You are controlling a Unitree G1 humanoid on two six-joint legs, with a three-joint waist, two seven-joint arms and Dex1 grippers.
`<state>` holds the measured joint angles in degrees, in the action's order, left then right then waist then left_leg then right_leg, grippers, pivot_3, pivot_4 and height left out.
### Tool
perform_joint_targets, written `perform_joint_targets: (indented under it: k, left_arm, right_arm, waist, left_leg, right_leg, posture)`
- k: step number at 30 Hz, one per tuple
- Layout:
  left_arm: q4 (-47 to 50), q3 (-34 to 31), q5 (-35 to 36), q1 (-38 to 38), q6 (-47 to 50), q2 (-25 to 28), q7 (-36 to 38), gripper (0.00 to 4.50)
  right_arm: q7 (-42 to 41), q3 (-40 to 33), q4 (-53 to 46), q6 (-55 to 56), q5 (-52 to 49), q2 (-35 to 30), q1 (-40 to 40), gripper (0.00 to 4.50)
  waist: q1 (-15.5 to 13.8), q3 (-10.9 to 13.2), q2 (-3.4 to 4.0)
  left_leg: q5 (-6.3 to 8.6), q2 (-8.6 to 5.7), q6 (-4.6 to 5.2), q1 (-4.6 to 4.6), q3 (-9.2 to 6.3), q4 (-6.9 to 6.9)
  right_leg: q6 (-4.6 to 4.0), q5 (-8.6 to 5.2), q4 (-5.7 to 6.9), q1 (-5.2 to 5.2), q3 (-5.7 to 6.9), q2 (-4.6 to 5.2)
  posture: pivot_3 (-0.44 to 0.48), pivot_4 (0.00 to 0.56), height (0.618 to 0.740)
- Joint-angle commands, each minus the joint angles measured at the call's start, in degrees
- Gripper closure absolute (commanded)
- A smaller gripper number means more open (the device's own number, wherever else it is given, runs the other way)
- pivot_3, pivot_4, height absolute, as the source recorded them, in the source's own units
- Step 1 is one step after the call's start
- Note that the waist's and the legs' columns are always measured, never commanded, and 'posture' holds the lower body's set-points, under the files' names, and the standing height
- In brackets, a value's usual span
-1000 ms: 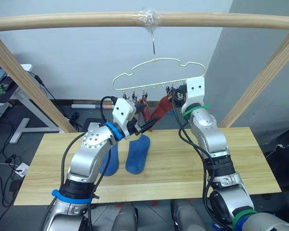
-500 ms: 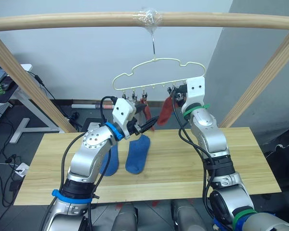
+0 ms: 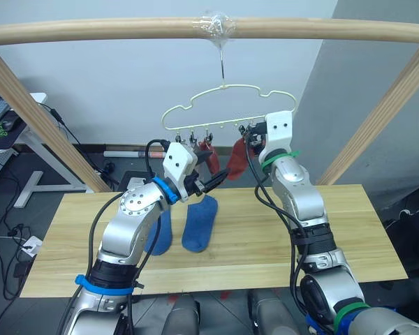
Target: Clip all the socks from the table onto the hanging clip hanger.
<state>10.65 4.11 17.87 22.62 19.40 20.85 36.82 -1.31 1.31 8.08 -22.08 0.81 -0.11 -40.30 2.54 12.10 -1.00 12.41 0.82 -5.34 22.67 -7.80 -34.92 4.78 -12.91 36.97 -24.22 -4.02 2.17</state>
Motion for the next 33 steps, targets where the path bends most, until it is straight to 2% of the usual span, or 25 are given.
perform_joint_targets:
  k: [1, 15, 18, 21, 24, 33]
  left_arm:
    - [2.7, -1.2, 0.8, 0.5, -0.8, -0.1, -0.3, 1.04]
    - [2.9, -1.2, 0.9, 0.4, -0.7, -0.2, -0.4, 1.04]
    - [3.0, -1.2, 1.0, 0.4, -0.7, -0.2, -0.4, 1.04]
    - [3.0, -1.2, 1.1, 0.4, -0.7, -0.3, -0.3, 1.04]
    - [3.1, -1.1, 1.1, 0.4, -0.6, -0.4, -0.3, 1.04]
    - [3.1, -1.3, 1.0, -0.2, -0.9, -0.6, -0.3, 1.04]
  right_arm:
    - [-0.4, -0.4, -0.5, 1.6, -0.9, 0.4, -2.0, 2.30]
    - [-0.5, -0.8, 1.1, 2.6, -1.3, 0.2, -3.2, 2.30]
    - [-0.2, -0.9, 1.2, 2.9, -1.0, -0.2, -3.1, 2.85]
    - [-0.2, -0.9, 1.0, 3.0, -0.8, -0.5, -2.9, 3.80]
    - [-0.4, -1.0, 0.9, 3.1, -1.1, -0.8, -2.7, 4.40]
    - [-1.9, -1.6, -1.1, 1.9, -1.7, -2.2, -1.6, 4.48]
  waist:
    - [0.0, 0.0, 0.00]
    - [0.0, 0.0, 0.00]
    - [0.0, 0.0, 0.00]
    - [0.0, 0.0, 0.00]
    - [0.0, 0.0, 0.01]
    - [0.0, 0.0, 0.01]
  left_leg:
    - [0.00, 0.00, 0.00, 0.00, 0.00, 0.00]
    - [0.00, 0.00, 0.00, 0.00, 0.00, 0.01]
    - [0.00, 0.00, 0.00, 0.00, 0.00, 0.01]
    - [0.00, 0.00, 0.00, 0.01, 0.00, 0.01]
    - [0.00, 0.00, 0.00, 0.01, 0.00, 0.01]
    - [0.00, 0.00, 0.00, 0.01, 0.00, 0.01]
  right_leg:
    - [0.00, 0.00, 0.00, 0.00, 0.00, 0.00]
    - [0.00, -0.01, 0.00, -0.01, 0.00, 0.00]
    - [0.01, -0.01, 0.00, -0.01, 0.00, 0.00]
    - [0.01, -0.01, 0.00, -0.01, 0.00, 0.00]
    - [0.01, -0.01, 0.00, -0.01, 0.00, 0.00]
    - [0.01, -0.02, -0.01, -0.01, 0.00, 0.00]
  posture:
    - [0.073, 0.181, 0.740]
    - [0.073, 0.181, 0.740]
    - [0.073, 0.181, 0.740]
    - [0.073, 0.181, 0.740]
    - [0.074, 0.187, 0.740]
    - [0.073, 0.187, 0.740]
